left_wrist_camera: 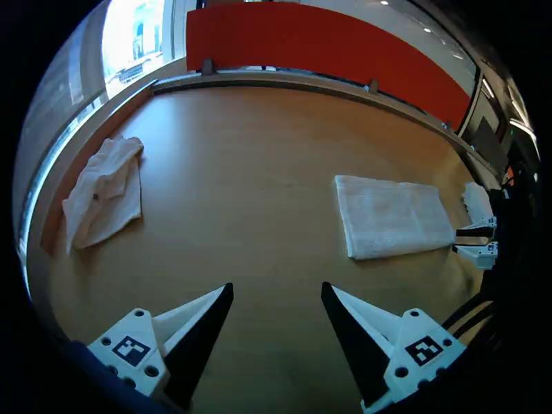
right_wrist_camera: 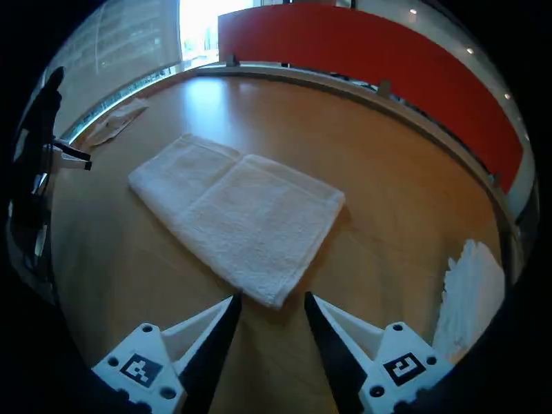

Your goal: Fold towel

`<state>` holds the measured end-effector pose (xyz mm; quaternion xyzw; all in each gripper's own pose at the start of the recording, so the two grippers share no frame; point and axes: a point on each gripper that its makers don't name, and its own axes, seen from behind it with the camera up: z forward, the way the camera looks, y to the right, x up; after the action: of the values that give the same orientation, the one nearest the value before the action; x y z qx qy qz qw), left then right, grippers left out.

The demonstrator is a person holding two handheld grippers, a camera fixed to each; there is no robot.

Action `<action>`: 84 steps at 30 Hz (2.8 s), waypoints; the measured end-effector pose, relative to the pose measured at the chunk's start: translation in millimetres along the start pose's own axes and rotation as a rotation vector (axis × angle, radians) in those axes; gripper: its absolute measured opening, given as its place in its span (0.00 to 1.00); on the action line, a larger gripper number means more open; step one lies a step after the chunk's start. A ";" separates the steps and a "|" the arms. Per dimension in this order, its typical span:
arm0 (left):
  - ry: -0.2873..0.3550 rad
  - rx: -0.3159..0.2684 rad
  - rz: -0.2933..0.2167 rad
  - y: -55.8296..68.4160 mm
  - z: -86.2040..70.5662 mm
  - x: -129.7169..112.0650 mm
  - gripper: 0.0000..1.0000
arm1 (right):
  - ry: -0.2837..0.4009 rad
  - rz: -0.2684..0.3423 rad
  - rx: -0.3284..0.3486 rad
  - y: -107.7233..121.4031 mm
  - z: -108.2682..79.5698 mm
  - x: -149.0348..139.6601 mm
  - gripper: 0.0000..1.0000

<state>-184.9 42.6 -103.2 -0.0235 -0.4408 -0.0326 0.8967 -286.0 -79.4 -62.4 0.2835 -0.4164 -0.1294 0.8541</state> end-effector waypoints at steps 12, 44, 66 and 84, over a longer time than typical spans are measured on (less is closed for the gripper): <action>0.001 -0.006 0.003 0.7 -1.7 -1.8 0.94 | -0.015 -0.017 0.031 -1.3 1.6 -4.8 0.22; 0.006 -0.013 -0.007 -1.5 -10.6 -4.3 0.94 | 0.170 -0.180 0.040 -35.2 -23.0 141.1 0.04; 0.034 -0.001 -0.079 -17.0 -39.4 -2.2 0.94 | 0.158 -0.324 0.188 -122.6 23.1 187.1 0.04; 0.041 -0.019 -0.150 -15.9 -48.2 -9.6 0.94 | 0.047 -0.293 0.330 -203.0 89.8 161.3 0.10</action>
<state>-154.0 23.7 -140.1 0.0016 -0.4224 -0.1045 0.9004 -253.4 -350.5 -35.4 0.4800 -0.3663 -0.1757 0.7775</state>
